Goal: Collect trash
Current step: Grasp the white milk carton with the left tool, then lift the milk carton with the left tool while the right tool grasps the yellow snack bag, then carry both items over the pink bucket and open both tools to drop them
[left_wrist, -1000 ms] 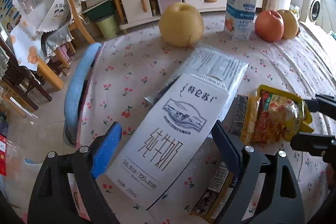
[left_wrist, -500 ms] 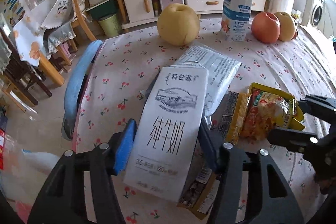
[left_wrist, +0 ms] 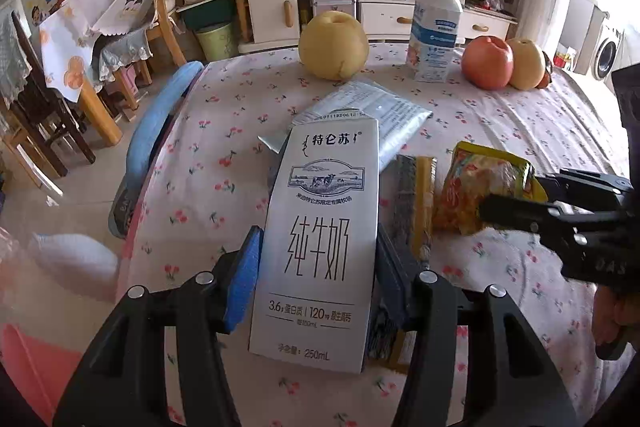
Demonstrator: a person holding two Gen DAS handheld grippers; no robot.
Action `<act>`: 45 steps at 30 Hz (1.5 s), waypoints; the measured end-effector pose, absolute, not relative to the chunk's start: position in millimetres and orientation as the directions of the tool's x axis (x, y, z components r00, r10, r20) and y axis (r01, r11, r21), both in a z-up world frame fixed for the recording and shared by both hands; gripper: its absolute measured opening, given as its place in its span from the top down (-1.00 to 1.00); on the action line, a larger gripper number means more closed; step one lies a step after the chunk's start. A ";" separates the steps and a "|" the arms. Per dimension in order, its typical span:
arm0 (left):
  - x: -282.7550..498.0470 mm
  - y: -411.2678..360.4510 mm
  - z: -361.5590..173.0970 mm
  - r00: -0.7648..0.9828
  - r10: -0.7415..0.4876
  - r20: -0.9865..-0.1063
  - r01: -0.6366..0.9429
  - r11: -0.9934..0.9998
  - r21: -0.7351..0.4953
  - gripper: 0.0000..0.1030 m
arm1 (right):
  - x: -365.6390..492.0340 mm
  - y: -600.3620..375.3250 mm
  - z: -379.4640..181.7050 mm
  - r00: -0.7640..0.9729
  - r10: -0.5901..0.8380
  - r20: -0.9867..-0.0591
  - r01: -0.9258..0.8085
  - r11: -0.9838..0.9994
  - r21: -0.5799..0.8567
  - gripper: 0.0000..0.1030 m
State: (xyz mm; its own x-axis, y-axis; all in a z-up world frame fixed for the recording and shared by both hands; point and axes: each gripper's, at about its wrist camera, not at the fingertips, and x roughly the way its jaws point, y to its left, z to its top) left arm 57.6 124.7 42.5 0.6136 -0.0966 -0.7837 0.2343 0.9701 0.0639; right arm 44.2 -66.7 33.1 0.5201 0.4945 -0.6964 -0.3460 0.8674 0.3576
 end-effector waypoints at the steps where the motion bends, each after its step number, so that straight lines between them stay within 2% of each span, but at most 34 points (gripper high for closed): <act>1: 54.3 125.4 42.9 0.615 -0.102 -0.782 0.232 0.971 0.055 -0.07 | 42.1 -68.2 34.8 0.524 0.494 -0.694 -0.348 0.867 0.355 0.20; 12: 6.0 133.7 54.3 0.642 -0.180 -0.745 0.213 0.976 -0.053 -0.06 | 20.2 -83.5 46.3 0.559 0.478 -0.677 -0.340 0.877 0.338 0.24; 25: -51.9 157.5 62.4 0.676 -0.217 -0.704 0.168 0.976 -0.139 -0.06 | -24.1 -72.4 62.9 0.588 0.461 -0.665 -0.370 0.884 0.286 0.25; 35: -93.7 186.2 78.5 0.718 -0.186 -0.671 0.122 0.982 -0.141 -0.06 | -60.2 -58.8 63.5 0.586 0.447 -0.676 -0.377 0.889 0.261 0.25; 45: -132.4 228.1 105.9 0.771 -0.095 -0.629 0.042 0.994 -0.100 -0.06 | -101.4 -29.0 76.8 0.582 0.467 -0.665 -0.411 0.875 0.255 0.25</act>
